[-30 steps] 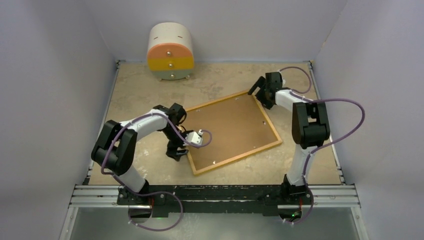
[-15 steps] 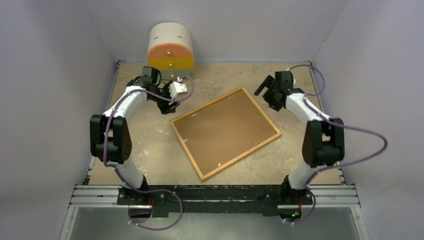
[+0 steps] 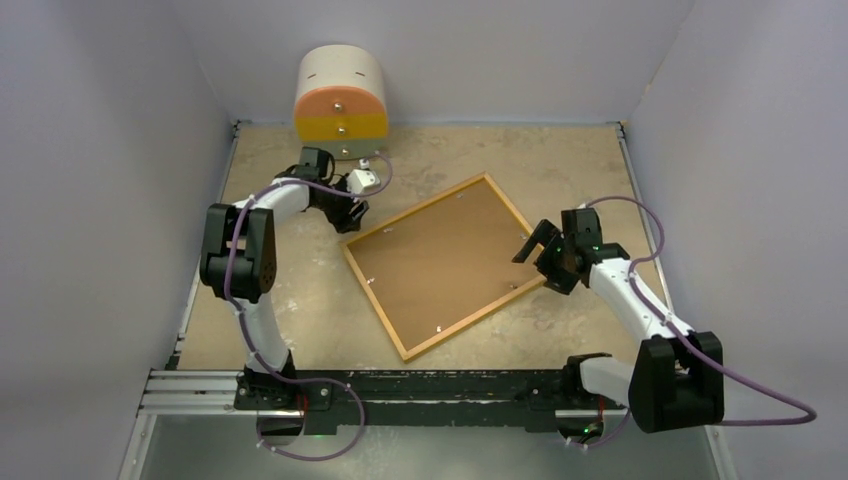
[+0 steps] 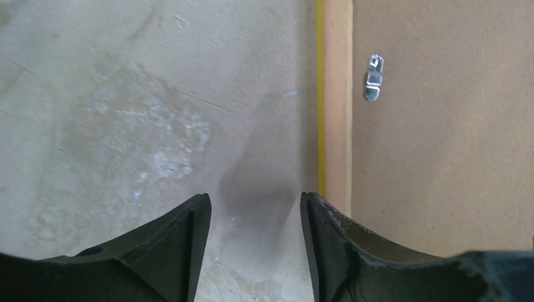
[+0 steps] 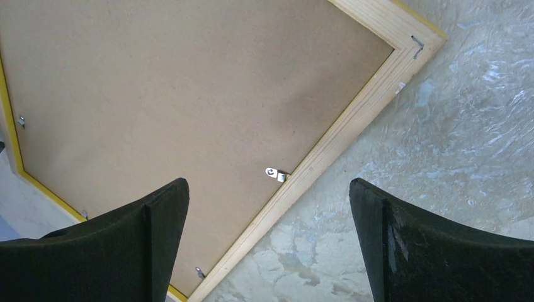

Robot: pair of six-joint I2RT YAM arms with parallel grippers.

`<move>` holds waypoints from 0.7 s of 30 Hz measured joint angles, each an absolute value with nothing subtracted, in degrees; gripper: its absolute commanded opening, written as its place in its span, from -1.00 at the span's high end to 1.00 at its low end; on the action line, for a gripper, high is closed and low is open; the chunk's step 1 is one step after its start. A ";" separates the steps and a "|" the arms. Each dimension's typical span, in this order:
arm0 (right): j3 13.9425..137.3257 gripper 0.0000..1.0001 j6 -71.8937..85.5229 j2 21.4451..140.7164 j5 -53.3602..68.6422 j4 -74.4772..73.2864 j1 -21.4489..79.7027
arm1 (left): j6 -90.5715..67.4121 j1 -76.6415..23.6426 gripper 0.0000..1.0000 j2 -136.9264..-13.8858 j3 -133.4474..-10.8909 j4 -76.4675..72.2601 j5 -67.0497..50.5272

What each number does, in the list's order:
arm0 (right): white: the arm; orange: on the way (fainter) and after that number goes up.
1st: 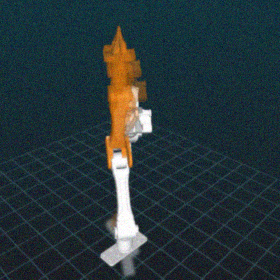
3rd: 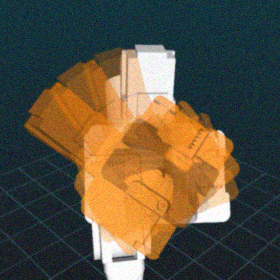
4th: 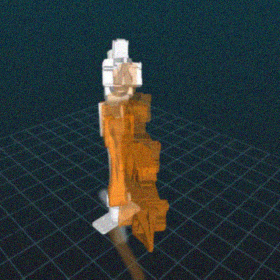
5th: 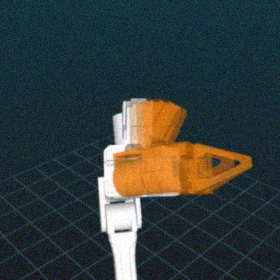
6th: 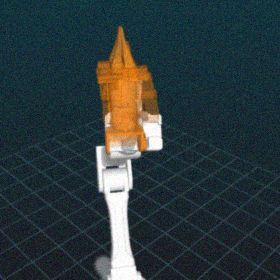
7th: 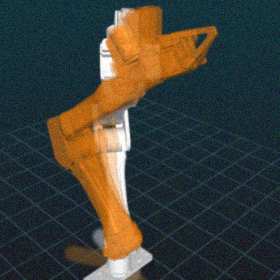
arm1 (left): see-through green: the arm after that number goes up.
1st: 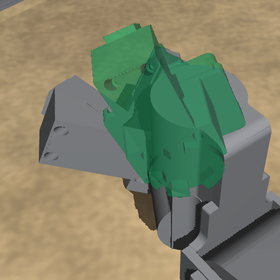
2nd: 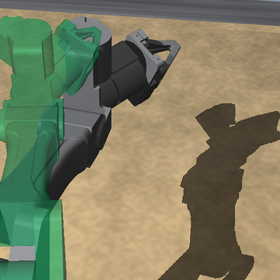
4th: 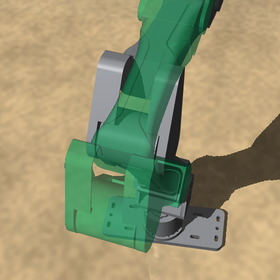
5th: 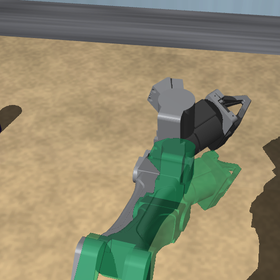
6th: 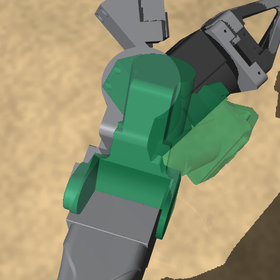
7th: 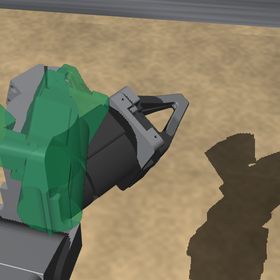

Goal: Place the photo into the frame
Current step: Adjust the photo frame at the center of the board.

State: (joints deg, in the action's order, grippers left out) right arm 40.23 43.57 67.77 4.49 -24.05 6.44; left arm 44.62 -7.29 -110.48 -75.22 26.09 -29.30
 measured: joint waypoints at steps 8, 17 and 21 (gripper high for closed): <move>37.04 -0.98 43.68 71.79 5.69 -21.96 6.44 | 47.88 -7.20 0.15 -110.34 -70.85 25.91 -30.06; 42.04 -0.98 43.92 81.82 5.80 -16.25 6.35 | 55.37 -7.16 0.27 -108.49 -68.69 30.59 -32.95; 46.92 -0.96 43.90 87.37 5.52 -13.98 6.31 | 60.99 -7.18 0.30 -106.13 -65.98 35.31 -34.33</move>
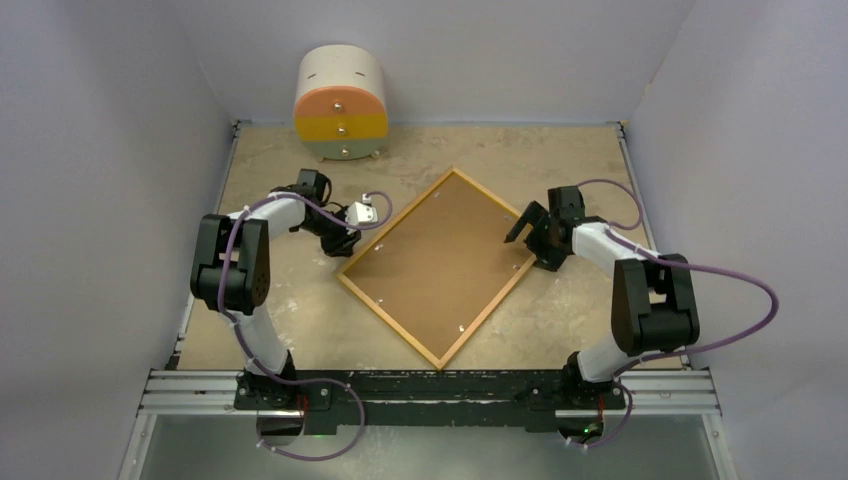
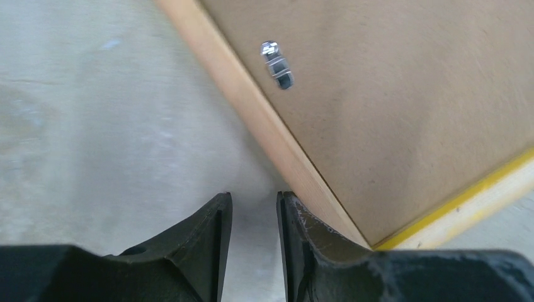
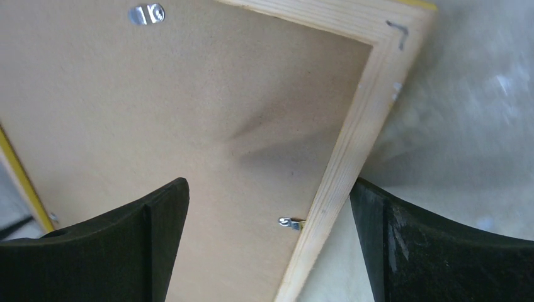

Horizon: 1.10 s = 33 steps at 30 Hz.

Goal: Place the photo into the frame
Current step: Adjust the photo frame at the center of the board, then install the photo frame at the center of the board.

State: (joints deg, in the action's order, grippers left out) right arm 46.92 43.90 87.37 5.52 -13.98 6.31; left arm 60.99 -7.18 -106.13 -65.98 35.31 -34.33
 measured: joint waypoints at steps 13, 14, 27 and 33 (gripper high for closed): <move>66.50 -0.86 43.66 99.61 5.34 -9.65 6.50 | 66.94 -8.73 0.21 -100.57 -58.54 53.56 -41.71; 66.78 -0.84 43.48 99.15 4.99 -9.56 6.70 | 67.13 -8.21 0.20 -100.57 -58.57 54.48 -42.30; 58.33 -0.61 49.28 90.32 9.06 1.15 30.83 | 55.92 -3.75 0.09 -107.42 -62.26 53.08 -51.57; 58.13 -0.39 57.17 98.76 12.80 9.21 42.46 | 53.52 -3.77 0.24 -107.70 -61.36 51.31 -53.19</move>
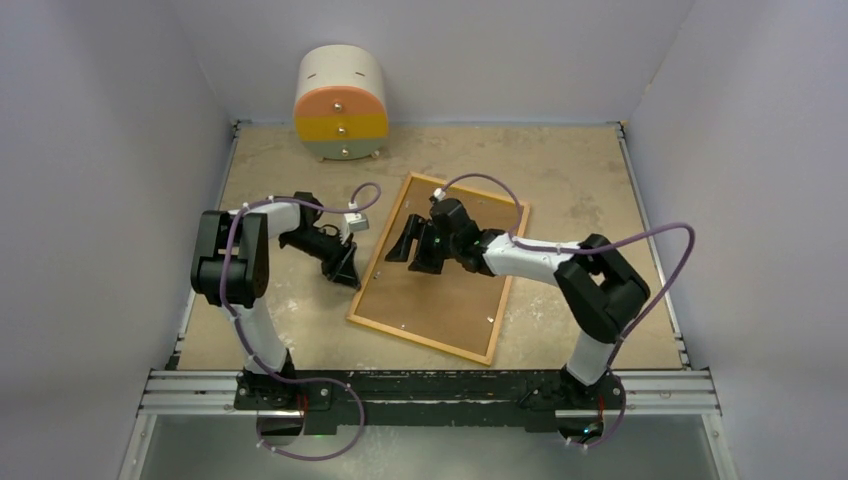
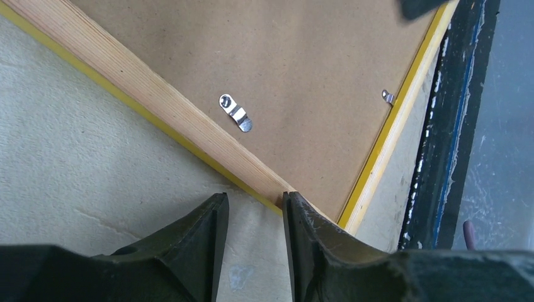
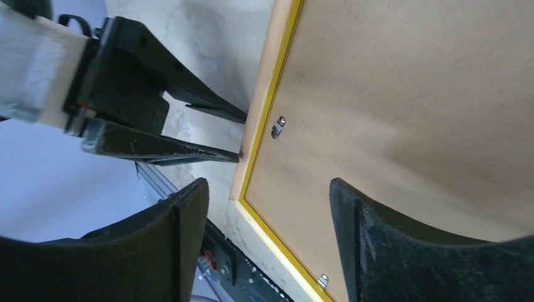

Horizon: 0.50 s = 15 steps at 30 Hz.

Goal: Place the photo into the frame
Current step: Install the photo frame at the center of the board.

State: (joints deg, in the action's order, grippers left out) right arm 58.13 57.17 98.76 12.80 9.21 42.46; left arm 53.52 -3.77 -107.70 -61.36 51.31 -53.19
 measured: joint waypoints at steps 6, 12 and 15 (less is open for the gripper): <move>58.26 -0.23 62.30 104.64 13.08 13.13 45.76 | 52.77 -3.77 0.33 -107.90 -61.01 50.85 -53.36; 59.44 -0.16 65.12 108.79 13.08 15.44 47.51 | 50.41 -3.75 0.39 -107.90 -60.58 50.06 -53.39; 60.77 -0.13 65.84 110.26 13.23 16.32 48.07 | 49.43 -3.75 0.41 -107.77 -60.27 49.50 -53.45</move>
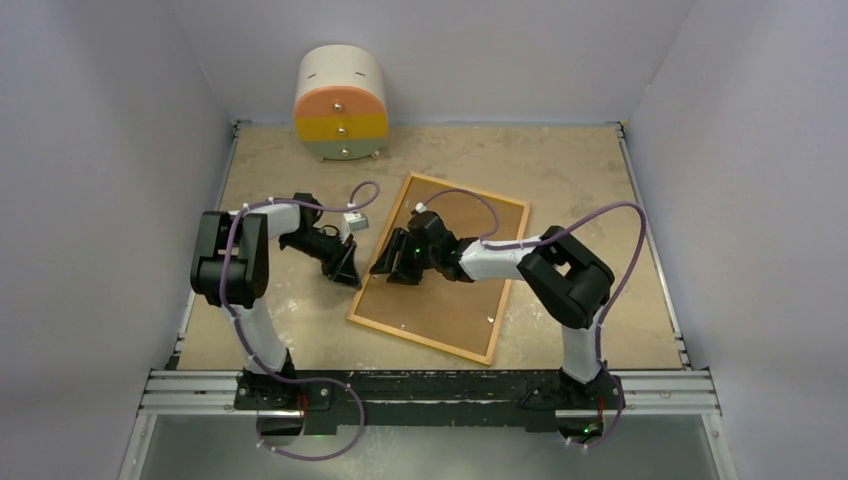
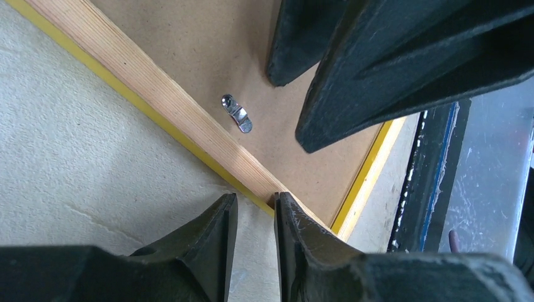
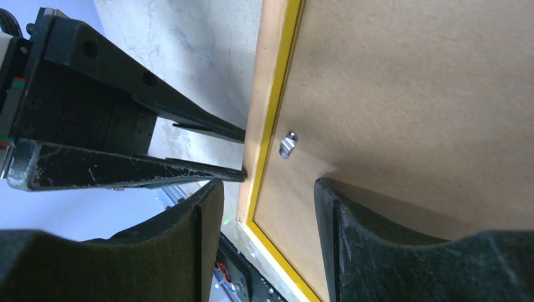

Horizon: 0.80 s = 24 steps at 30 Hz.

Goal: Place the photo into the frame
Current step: Install the photo frame at the center of the board.

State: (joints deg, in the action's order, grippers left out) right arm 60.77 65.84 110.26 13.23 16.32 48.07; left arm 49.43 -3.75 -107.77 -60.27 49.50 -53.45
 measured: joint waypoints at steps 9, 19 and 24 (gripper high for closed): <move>64.05 -0.02 66.74 113.47 13.32 17.06 48.42 | 48.42 -3.75 0.44 -107.46 -59.96 48.90 -53.34; 65.52 0.12 68.31 115.31 14.41 17.47 48.42 | 47.42 -3.75 0.45 -106.69 -59.27 48.03 -53.15; 66.37 0.14 70.17 116.22 14.70 17.47 48.42 | 47.29 -3.77 0.45 -106.43 -59.11 47.77 -52.93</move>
